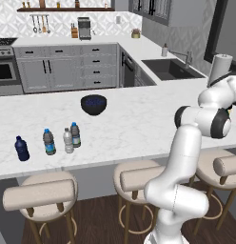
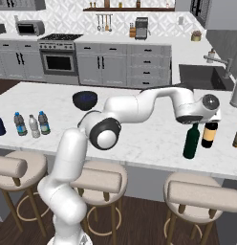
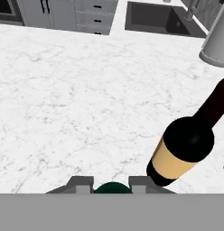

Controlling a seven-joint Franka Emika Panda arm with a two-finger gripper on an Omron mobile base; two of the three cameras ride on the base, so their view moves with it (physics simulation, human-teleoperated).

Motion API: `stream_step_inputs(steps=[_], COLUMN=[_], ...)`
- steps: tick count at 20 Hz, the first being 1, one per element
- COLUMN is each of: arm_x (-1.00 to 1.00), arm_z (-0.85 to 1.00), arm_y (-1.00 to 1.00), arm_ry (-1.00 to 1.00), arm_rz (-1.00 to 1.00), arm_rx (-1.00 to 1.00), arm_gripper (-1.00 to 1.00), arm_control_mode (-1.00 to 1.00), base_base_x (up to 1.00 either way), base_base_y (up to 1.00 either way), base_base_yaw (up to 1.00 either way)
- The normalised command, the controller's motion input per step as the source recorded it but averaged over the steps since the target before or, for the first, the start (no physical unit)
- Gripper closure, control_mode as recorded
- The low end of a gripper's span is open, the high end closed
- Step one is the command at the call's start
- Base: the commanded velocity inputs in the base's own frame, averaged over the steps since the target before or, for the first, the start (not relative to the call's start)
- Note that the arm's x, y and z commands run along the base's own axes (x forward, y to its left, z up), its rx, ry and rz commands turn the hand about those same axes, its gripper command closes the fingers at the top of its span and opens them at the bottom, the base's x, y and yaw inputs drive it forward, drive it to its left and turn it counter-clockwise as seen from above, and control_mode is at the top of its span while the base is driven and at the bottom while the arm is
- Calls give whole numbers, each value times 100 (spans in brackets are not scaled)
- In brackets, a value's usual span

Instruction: Move the plastic bottles in the middle to the plastics group, and the glass bottles in the middle to the glass group.

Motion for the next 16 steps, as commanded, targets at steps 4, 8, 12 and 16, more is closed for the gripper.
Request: stream_step_inputs(steps=[4, 8, 12, 16], arm_x=[24, 11, 12, 0], arm_z=[-3, -1, -16, -40], arm_y=[-4, -14, -17, -11], arm_ry=[-2, -3, 0, 0], arm_rz=[0, 0, 0, 0], arm_rx=[-7, -4, -1, 0], arm_gripper=[100, 100, 100, 100], arm_control_mode=[-100, -100, -100, -100], base_base_x=[0, 0, 0, 0], base_base_y=[0, 0, 0, 0], base_base_yaw=[0, 0, 0, 0])
